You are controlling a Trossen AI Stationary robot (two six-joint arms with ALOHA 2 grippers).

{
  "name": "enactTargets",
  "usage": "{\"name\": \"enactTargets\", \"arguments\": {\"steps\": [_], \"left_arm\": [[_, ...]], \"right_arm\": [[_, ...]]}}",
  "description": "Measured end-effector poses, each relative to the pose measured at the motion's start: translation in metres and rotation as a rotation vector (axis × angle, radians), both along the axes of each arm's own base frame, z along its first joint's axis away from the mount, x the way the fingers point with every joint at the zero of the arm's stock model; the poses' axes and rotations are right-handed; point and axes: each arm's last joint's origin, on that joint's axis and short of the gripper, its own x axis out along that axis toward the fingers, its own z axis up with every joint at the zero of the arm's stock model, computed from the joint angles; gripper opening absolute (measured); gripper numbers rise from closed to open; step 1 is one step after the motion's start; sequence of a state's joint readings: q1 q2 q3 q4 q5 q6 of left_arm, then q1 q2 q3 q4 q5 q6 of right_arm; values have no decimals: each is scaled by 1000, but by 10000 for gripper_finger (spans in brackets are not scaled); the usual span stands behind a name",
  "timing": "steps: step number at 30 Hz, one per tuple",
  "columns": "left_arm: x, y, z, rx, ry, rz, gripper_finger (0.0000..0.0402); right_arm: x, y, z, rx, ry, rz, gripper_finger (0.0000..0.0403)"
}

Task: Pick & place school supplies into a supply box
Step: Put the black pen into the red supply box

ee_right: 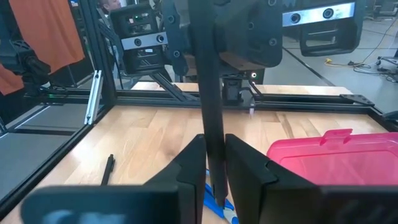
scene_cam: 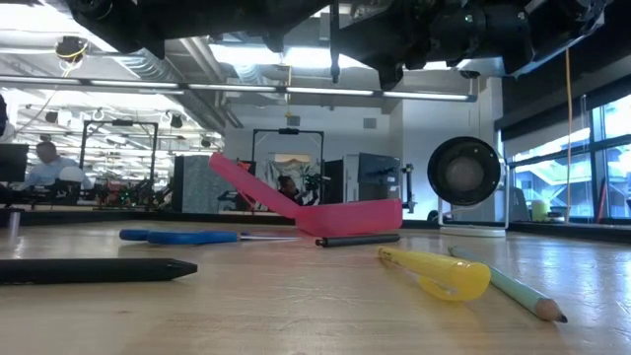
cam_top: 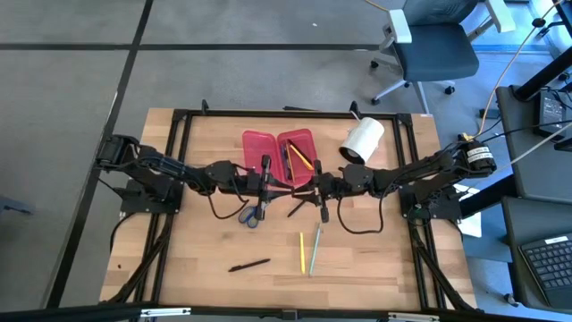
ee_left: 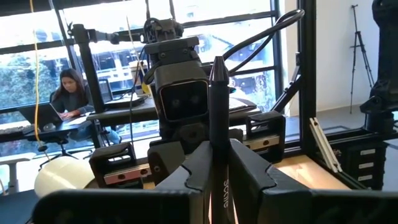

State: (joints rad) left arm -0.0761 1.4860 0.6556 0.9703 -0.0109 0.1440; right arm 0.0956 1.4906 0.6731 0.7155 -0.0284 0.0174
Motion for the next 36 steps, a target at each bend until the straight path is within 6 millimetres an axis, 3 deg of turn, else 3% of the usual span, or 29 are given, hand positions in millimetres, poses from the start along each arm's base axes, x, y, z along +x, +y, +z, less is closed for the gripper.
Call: {"name": "enactTargets", "arguments": {"steps": [17,36], "left_arm": [[0,0,2,0,-21,-5,33],[0,-1,2,6,-22,-46,33]], "right_arm": [[0,0,2,6,-16,6,66],[0,1,2,35,-21,24,142]]}}
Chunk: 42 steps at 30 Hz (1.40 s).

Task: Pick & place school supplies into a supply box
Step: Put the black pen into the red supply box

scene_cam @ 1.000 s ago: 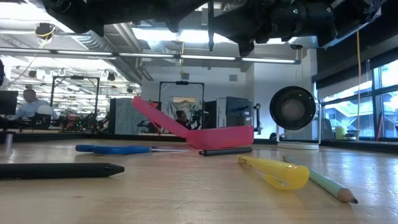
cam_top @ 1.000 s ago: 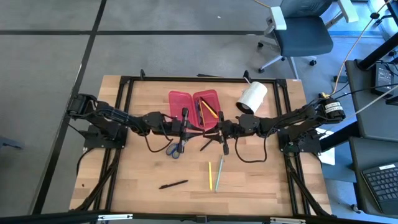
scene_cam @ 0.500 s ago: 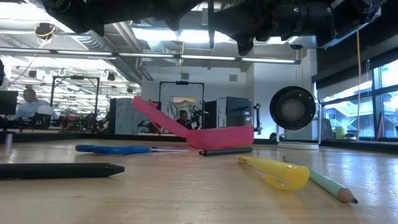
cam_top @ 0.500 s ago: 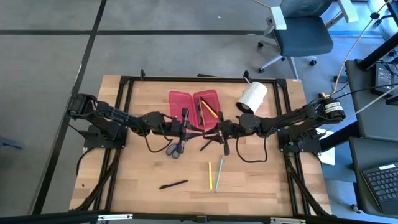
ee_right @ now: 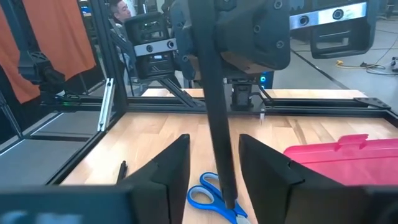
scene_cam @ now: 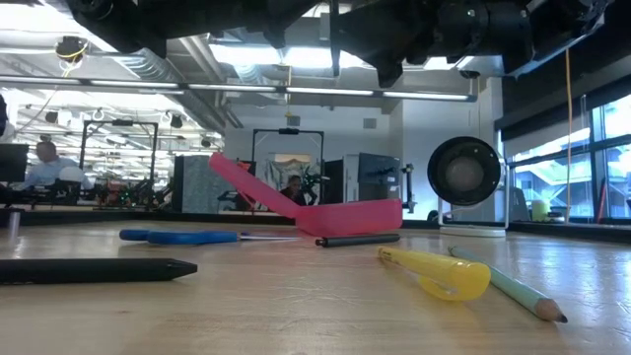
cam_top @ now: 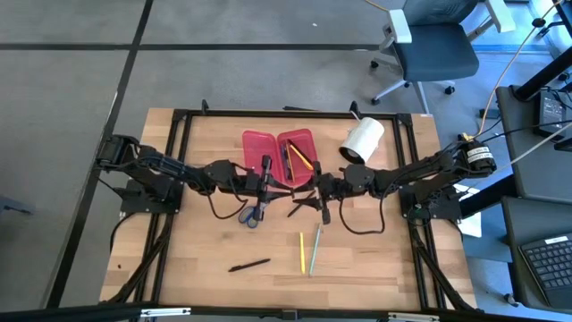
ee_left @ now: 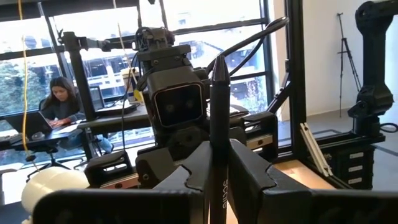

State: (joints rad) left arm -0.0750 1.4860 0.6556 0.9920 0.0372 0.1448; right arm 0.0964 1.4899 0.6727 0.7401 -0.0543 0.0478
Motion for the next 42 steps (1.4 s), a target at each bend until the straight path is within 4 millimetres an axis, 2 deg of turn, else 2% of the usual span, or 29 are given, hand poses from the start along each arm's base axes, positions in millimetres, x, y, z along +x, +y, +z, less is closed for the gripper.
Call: {"name": "enactTargets", "arguments": {"steps": [12,42], "left_arm": [[0,0,0,-21,4,-10,33],[0,8,3,-32,-32,38,33]], "right_arm": [[0,0,0,-3,0,-7,174],[0,-1,0,-3,-4,-29,171]]}}
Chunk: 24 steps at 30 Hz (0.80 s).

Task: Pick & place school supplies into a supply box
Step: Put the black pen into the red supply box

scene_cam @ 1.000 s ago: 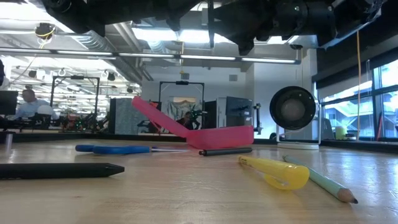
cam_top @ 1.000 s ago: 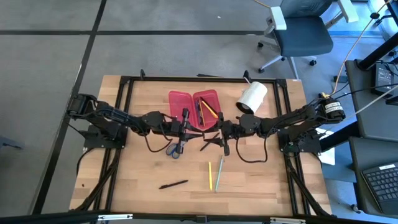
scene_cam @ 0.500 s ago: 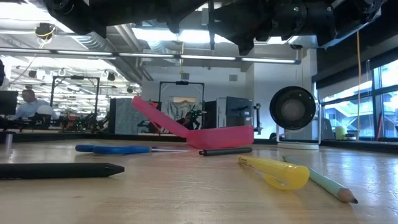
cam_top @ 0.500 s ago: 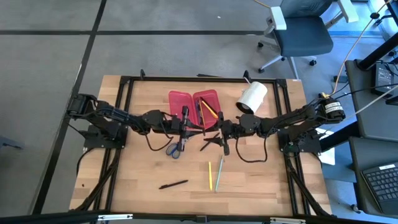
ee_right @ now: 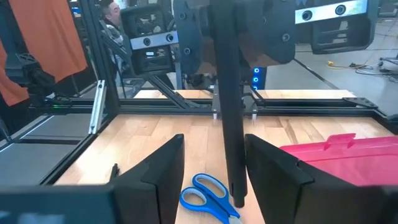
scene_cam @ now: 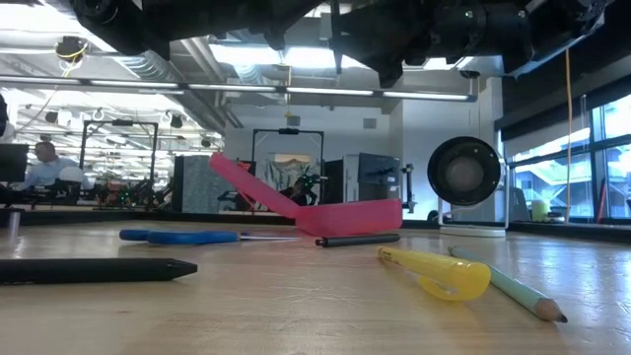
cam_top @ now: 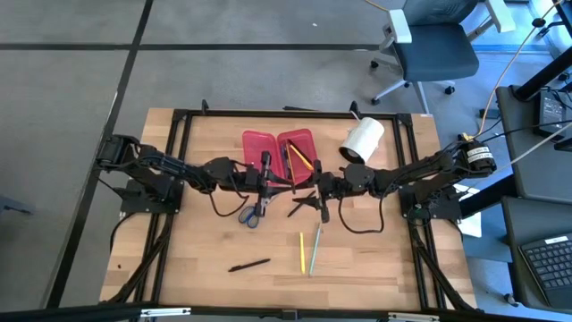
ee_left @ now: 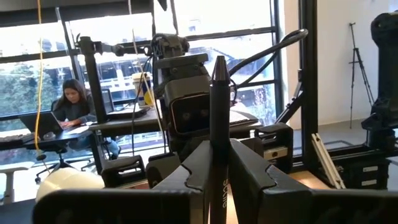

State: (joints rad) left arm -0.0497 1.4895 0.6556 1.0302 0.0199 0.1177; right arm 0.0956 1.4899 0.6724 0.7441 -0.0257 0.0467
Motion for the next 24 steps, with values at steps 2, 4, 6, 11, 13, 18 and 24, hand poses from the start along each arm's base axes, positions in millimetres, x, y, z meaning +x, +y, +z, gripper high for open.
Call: {"name": "enactTargets", "arguments": {"steps": [2,4,6,11,13,18,24], "left_arm": [[0,0,0,0,3,1,33],[0,0,0,0,2,2,33],[0,0,-1,0,6,2,33],[0,0,-1,0,8,1,33],[0,0,-1,0,8,1,33],[0,0,-1,1,8,-3,33],[0,0,-1,-6,10,-1,34]], "right_arm": [[0,0,0,0,0,-3,171],[0,0,0,-1,0,-3,171],[0,0,0,-1,1,-4,170],[0,0,0,-2,5,-6,149],[0,0,-1,-3,6,-8,131],[0,0,-1,-6,6,-12,84],[0,0,-1,-13,13,-8,41]]}}
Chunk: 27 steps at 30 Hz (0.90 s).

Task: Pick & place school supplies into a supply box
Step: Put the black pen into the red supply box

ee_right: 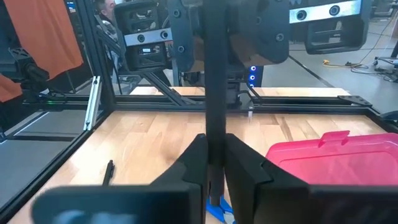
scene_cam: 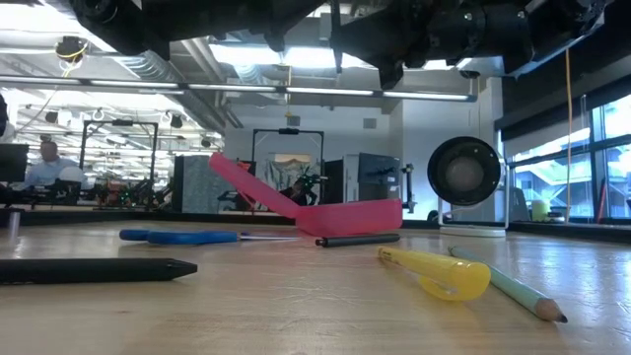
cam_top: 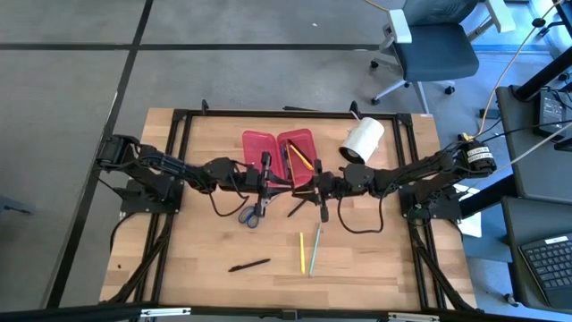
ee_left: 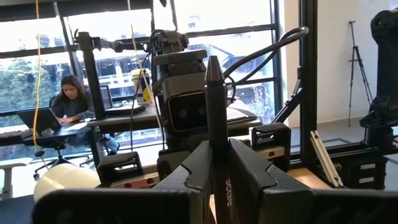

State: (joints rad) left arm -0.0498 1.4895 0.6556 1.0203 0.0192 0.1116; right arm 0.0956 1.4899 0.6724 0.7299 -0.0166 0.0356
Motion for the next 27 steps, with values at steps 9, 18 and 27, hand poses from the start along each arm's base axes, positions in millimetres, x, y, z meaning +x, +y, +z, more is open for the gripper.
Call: {"name": "enactTargets", "arguments": {"steps": [9,18,27], "left_arm": [[0,0,-1,3,6,2,55],[0,4,-7,-40,75,124,129],[-4,7,-25,36,305,410,166]], "right_arm": [[0,0,-2,12,18,2,42],[-1,-3,-7,17,71,-127,40],[-8,-25,-12,89,194,-307,44]]}}
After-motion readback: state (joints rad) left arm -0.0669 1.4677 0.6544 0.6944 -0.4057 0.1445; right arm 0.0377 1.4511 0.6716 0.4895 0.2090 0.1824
